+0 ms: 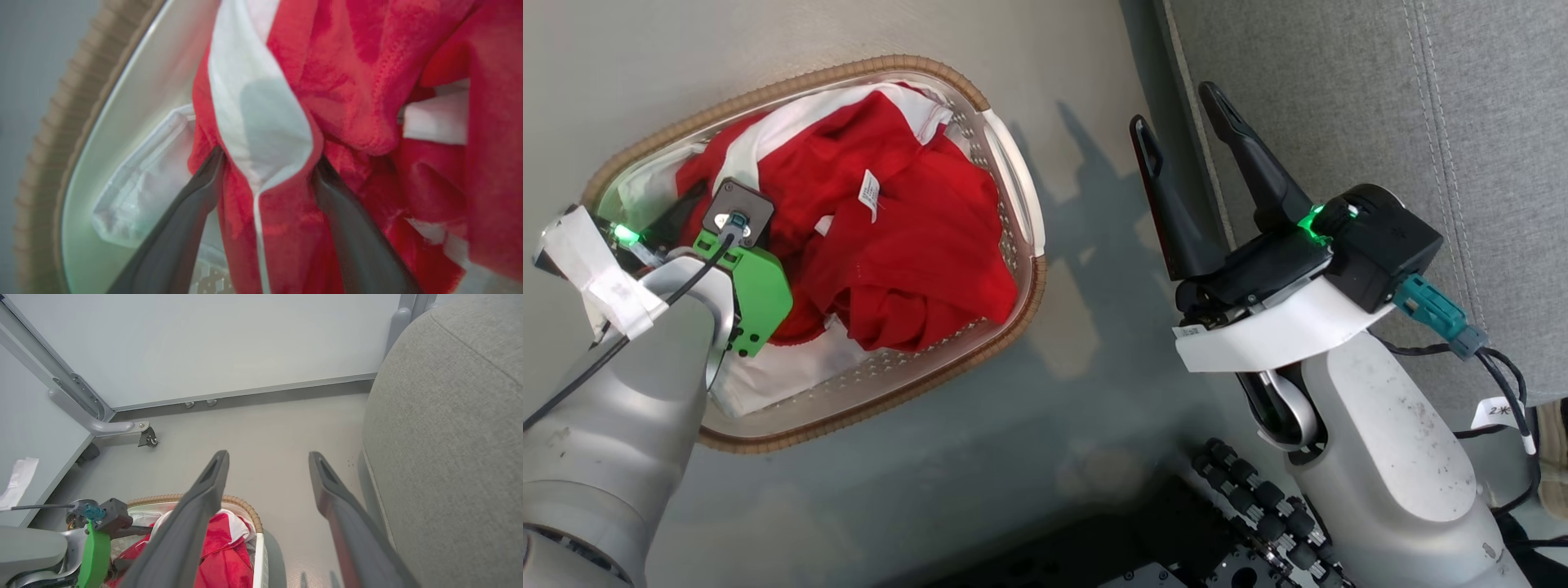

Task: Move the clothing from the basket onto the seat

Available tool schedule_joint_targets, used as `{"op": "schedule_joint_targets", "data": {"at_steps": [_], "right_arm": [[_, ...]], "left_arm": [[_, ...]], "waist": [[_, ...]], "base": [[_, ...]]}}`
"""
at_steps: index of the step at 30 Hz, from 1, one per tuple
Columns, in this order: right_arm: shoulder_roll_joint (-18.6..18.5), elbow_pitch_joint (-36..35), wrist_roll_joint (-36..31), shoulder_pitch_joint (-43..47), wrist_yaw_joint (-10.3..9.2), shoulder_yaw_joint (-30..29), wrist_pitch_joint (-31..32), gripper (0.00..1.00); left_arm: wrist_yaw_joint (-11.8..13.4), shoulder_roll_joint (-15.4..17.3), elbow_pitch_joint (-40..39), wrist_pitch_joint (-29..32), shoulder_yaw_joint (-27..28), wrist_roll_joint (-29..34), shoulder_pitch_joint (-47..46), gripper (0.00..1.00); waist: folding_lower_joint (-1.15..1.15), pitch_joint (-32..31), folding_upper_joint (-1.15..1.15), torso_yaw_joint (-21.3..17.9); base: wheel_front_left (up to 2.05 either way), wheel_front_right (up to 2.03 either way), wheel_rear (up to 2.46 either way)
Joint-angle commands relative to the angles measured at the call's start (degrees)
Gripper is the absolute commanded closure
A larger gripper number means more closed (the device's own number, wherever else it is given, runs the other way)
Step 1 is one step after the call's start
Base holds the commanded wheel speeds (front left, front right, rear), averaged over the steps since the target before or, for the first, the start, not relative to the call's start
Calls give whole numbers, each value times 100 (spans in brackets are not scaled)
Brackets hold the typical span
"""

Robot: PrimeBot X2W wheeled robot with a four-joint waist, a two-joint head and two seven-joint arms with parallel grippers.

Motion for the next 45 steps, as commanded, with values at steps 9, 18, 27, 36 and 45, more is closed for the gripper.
{"op": "schedule_joint_targets", "data": {"at_steps": [9,18,27,36,45], "right_arm": [[-14,-31,90,-1,0,-9,-27,0],[-15,100,186,136,0,-199,-27,0],[-16,455,161,423,0,-231,-27,0],[-20,843,135,773,0,-297,-27,0],[-21,1239,-4,1192,-1,-471,-27,0]], "left_arm": [[-208,-130,109,209,-167,9,-61,0],[-173,-335,80,-235,-147,-92,135,100],[-327,-319,-394,-512,157,-408,644,100],[-379,-84,-1754,-511,902,-524,1591,100],[-461,-284,-2911,-511,1864,-292,2502,100]], "waist": [[-1,157,0,-35],[-1,-42,0,122],[-1,-819,0,280],[-1,-1834,0,585],[-1,-2795,0,1091]], "base": [[0,0,0],[0,0,0],[0,0,0],[0,0,0],[0,0,0]]}}
